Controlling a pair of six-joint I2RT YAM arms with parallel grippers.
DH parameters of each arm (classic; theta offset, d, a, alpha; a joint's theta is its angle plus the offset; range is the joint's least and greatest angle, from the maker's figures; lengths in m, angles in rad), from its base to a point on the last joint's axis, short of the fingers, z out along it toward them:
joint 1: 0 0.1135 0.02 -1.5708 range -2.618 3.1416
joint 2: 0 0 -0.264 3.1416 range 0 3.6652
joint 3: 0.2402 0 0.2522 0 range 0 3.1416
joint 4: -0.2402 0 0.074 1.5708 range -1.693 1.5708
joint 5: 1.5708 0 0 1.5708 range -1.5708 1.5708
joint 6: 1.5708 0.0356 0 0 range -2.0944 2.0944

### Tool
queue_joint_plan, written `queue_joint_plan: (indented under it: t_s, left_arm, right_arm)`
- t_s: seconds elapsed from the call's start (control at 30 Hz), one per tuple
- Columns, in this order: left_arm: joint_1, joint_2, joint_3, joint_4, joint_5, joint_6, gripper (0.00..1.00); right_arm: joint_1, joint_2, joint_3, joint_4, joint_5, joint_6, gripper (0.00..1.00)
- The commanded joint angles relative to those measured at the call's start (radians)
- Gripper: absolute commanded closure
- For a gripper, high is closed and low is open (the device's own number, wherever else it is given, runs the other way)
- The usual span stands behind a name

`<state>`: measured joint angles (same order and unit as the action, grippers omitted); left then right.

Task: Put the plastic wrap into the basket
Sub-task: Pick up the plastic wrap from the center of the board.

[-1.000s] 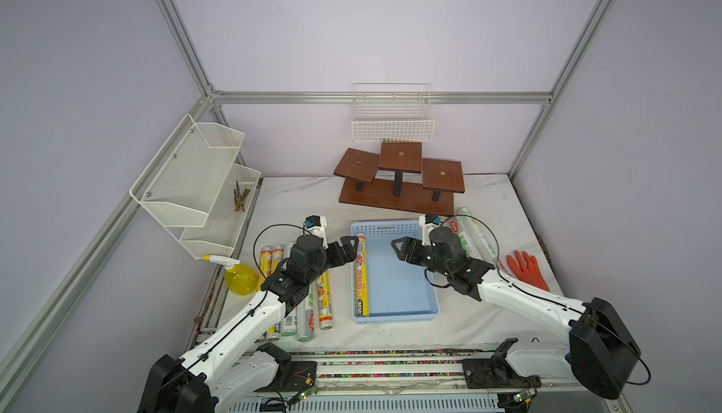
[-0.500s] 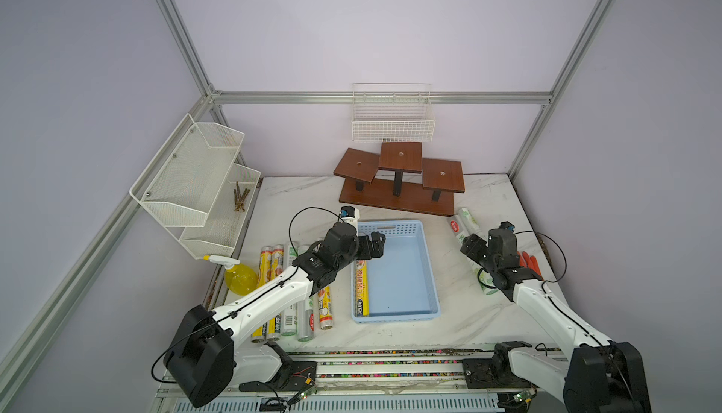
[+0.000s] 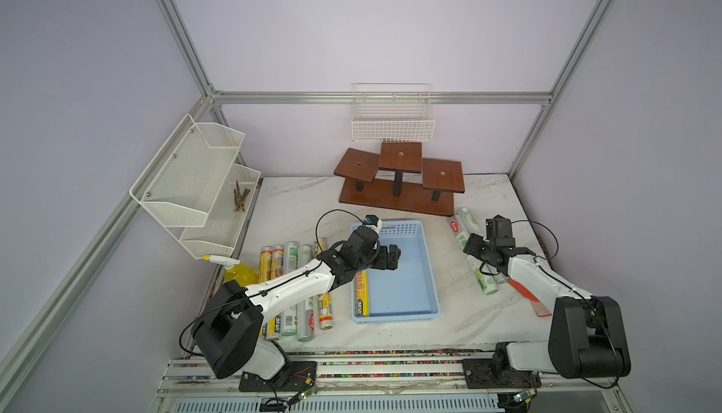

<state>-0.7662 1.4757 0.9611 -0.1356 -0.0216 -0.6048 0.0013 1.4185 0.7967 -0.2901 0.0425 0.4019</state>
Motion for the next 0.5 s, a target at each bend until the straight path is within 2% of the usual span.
queue_joint_plan:
  t_s: [0.0, 0.17, 0.23, 0.33, 0.47]
  left_arm:
    - [-0.011, 0.011, 0.049, 0.07, 0.041, 0.019, 0.0]
    - [-0.04, 0.044, 0.075, 0.086, 0.051, 0.013, 0.0]
    - [-0.052, 0.056, 0.08, 0.087, 0.05, 0.011, 0.0]
    - [-0.06, 0.067, 0.082, 0.092, 0.043, 0.009, 0.0]
    - [-0.06, 0.064, 0.079, 0.092, 0.04, 0.013, 0.0]
  right_arm:
    - [-0.001, 0.068, 0.064, -0.085, -0.029, -0.09, 0.32]
    - [-0.001, 0.115, 0.102, -0.113, 0.075, -0.121, 0.32]
    - [-0.001, 0.168, 0.125, -0.141, 0.067, -0.119, 0.32]
    - [0.005, 0.192, 0.127, -0.139, -0.01, -0.125, 0.33]
    - [0.031, 0.218, 0.128, -0.159, -0.004, -0.135, 0.32]
